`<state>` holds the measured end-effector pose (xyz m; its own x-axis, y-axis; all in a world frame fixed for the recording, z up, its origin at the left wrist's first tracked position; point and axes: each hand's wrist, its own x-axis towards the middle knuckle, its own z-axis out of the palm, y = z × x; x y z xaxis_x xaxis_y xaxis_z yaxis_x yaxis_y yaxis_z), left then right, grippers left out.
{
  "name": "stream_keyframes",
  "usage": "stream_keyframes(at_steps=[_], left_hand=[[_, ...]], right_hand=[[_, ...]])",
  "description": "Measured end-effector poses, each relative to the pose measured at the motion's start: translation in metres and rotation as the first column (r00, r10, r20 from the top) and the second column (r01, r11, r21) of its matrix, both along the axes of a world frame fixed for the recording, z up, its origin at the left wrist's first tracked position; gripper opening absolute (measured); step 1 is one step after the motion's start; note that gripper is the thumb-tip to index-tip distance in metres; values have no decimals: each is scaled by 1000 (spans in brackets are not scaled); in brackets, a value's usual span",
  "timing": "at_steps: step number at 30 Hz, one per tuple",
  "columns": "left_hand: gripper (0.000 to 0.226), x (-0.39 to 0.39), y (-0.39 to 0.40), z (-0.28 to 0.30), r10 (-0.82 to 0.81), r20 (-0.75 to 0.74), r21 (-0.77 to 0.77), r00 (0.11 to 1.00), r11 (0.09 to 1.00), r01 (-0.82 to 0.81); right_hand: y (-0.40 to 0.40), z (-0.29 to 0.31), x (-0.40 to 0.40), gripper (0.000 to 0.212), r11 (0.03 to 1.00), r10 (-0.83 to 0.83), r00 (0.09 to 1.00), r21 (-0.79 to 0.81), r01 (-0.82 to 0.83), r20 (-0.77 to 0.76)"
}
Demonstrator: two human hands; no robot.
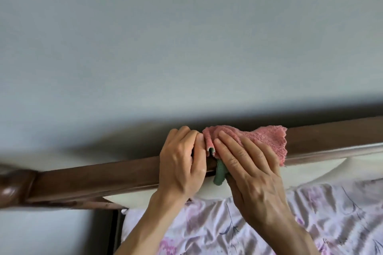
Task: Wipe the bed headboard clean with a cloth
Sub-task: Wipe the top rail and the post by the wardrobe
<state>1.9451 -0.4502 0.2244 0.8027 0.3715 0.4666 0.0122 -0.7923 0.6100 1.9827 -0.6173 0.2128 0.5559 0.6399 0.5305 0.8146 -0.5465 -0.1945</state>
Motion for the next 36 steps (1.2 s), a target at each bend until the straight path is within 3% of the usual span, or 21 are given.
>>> stream_keyframes(at_steps=[11, 17, 24, 29, 31, 34, 36], left_hand=[[34, 0, -12, 3, 158, 0, 18, 987, 987, -158], [35, 0, -17, 4, 196, 5, 9, 980, 980, -197], [34, -1, -13, 1, 172, 77, -26, 982, 985, -171], [31, -12, 0, 4, 115, 62, -159, 991, 982, -104], [30, -38, 31, -3, 94, -28, -87, 995, 992, -96], [21, -95, 91, -21, 137, -124, 170, 983, 979, -115], [21, -103, 120, -30, 151, -198, 229, 968, 968, -104]], right_hand=[[-5, -8, 7, 73, 997, 47, 997, -71, -43, 67], [-4, -10, 9, 72, 999, 45, 996, -26, -43, 79], [5, -11, 5, 64, 1000, -20, 997, -19, 22, 74], [29, -17, -20, 55, 999, -18, 991, -46, 25, 136], [44, -26, -33, 55, 994, 28, 985, -107, -10, 169], [93, -42, -79, 65, 952, 155, 977, -286, -108, 148], [130, -52, -95, 60, 953, 118, 987, -293, -82, 110]])
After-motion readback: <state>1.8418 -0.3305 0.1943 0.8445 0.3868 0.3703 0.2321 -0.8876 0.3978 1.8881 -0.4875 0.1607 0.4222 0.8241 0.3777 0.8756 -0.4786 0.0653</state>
